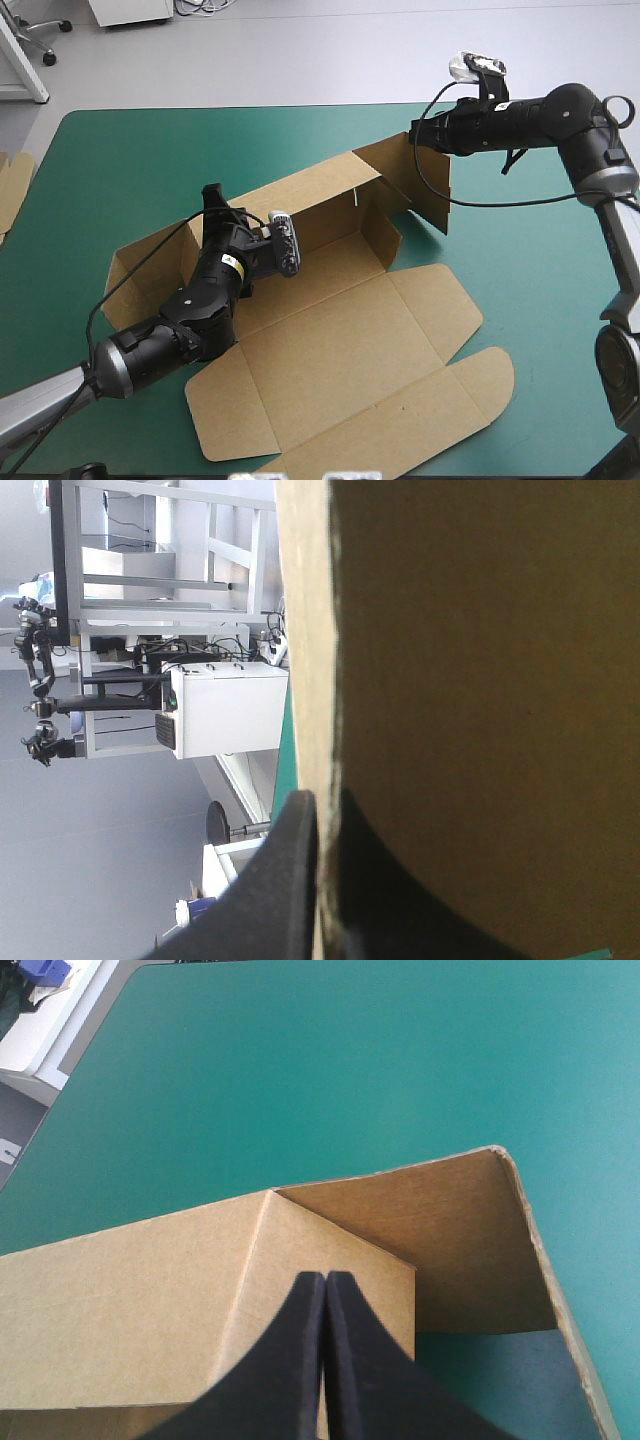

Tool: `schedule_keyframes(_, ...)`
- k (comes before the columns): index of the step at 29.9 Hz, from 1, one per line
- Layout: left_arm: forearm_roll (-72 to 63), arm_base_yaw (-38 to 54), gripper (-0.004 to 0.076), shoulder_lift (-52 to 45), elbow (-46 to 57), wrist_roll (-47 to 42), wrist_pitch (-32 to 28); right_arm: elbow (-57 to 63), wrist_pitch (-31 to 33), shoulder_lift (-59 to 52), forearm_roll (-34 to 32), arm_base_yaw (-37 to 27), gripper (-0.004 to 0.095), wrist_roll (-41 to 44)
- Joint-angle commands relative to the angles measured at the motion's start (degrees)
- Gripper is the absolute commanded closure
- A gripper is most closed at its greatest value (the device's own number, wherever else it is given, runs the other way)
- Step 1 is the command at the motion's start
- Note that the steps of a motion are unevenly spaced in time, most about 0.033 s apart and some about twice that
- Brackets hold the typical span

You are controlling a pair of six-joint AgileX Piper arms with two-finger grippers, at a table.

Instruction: Fold the box

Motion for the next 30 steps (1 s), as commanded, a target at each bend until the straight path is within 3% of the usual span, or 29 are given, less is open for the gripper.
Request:
schedule_keyframes(1,1.6,-1.0,0.0738,-1.3,-1.4,-0.8,0.5,-1.8,-1.8,-2.6,2.9,0.4,0.0926,-0.6)
schedule_keyframes(14,0.7,-3.2,0.0738,-1.3,-1.4,-0.6,0.2,-12.3,0.9,6.6,2.5,1.8,0.0926,0.9)
schedule_keyframes(21,0.2,-4.4,0.0738,-1.3,-1.4,-0.1,0.1,-21.8,1.2,12.8,-1.6,1.8,0.0926,3.8)
schedule_keyframes(30,0.1,-4.4,0.0738,-1.3,-1.4,-0.1,0.3,-25.7,8.6,18.4,-6.0,1.8,0.0926,6.6)
